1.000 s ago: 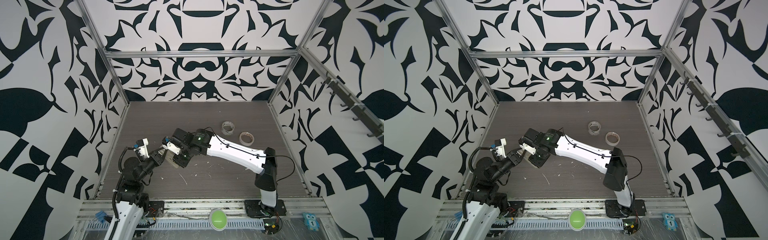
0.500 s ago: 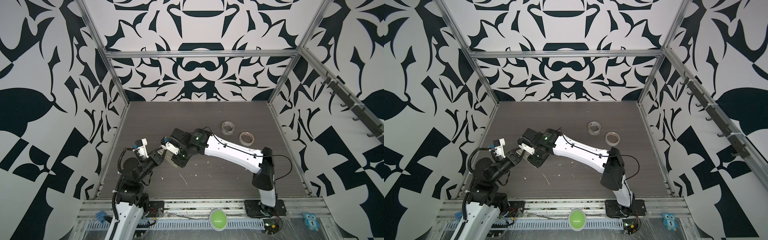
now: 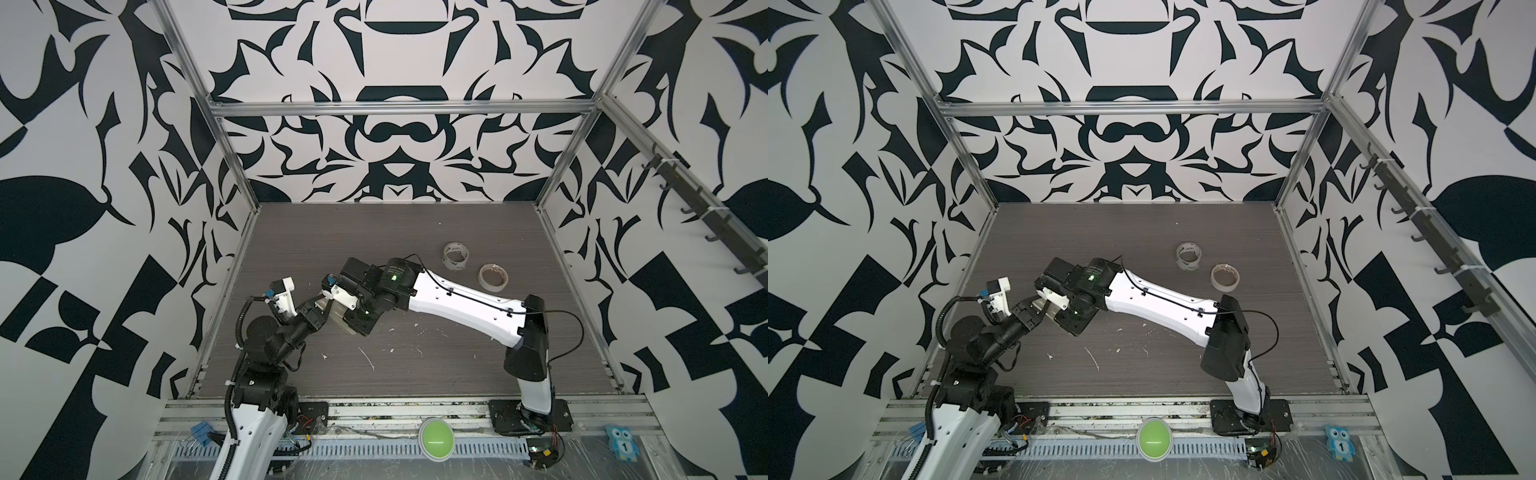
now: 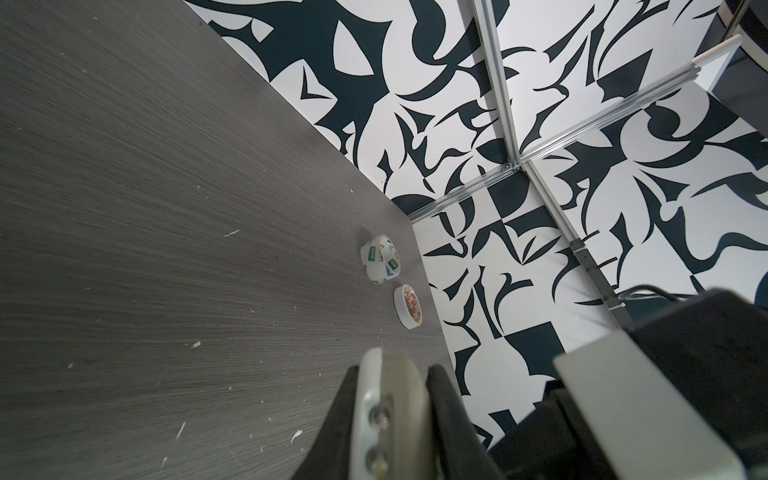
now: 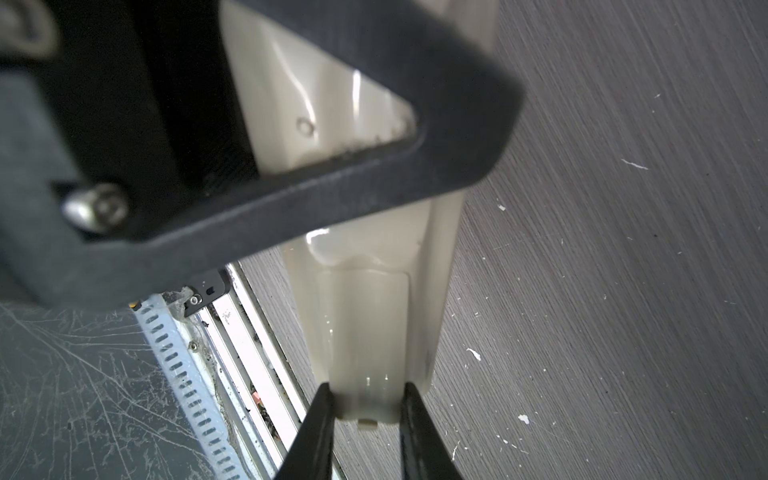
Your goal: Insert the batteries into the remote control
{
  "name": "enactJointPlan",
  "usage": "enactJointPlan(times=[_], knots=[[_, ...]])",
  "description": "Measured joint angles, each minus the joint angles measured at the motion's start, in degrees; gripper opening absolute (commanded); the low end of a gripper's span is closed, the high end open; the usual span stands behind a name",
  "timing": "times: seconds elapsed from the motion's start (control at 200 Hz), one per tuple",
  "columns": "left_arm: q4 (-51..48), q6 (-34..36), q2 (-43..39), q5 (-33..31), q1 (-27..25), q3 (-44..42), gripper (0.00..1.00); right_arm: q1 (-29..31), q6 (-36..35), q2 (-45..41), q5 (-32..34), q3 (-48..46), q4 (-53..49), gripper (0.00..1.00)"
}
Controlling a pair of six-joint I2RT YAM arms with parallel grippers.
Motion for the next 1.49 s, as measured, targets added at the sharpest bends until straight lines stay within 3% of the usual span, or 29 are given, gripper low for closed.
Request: enactJointPlan(times=[1.12,1.495], knots=[[2.03,-2.21,-0.85,1.51,0.0,-0.74,0.0,0.44,1.29,0.0,2.4,1.95,-0.09,0.37],[2.08,-2.89,-0.85,1.9,0.0,-0.74,0.0,0.48,1.27,0.0,2.99,2.08,0.09,0.58]])
